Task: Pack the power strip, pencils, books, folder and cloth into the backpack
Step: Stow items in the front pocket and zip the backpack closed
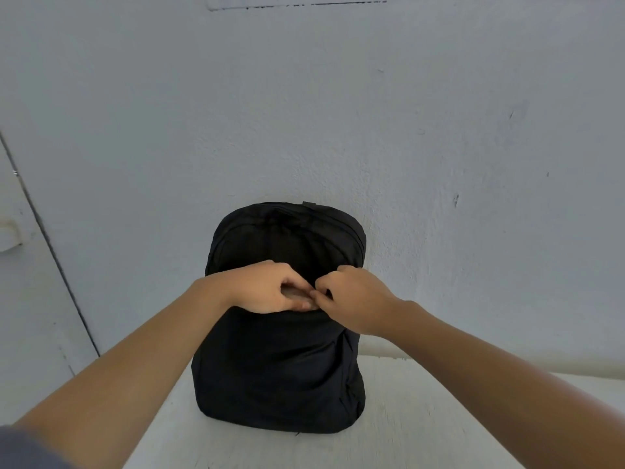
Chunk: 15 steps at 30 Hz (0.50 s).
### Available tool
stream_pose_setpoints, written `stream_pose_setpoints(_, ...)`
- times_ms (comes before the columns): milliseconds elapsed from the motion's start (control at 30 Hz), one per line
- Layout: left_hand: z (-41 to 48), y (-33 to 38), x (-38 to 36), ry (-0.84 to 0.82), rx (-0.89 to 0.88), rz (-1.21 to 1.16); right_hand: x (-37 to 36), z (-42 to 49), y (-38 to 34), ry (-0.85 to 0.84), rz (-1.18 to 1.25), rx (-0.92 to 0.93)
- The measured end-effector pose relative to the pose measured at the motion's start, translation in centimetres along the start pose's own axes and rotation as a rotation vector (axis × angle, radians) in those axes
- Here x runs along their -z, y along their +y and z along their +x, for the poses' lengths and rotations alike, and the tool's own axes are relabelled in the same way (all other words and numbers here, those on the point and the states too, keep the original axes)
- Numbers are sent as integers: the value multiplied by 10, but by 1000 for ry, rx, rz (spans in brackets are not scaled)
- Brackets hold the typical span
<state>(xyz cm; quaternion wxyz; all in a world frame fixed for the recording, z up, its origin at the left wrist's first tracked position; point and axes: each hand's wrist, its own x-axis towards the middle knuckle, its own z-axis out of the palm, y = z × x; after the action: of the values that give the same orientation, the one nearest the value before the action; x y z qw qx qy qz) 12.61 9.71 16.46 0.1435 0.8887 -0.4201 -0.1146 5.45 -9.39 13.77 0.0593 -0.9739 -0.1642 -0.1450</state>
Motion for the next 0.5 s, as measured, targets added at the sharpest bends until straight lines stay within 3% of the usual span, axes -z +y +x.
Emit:
stream_pose_setpoints(67,-1,-4,-2,79,-21,1,1,1,2,23,-24,18)
stream_pose_setpoints(200,-25,-30,1,419,-42,21,-12,-1,17,121,-78,128)
stream_pose_setpoints(333,-56,-41,-4,228,58,153,-24,2,26,313,-168,162)
stream_pose_setpoints(433,-55,-46,-9,174,60,221,-19,10,12,425,-172,194)
stream_pose_setpoints(500,-51,-46,-6,161,58,175,-17,14,-4,379,-110,206)
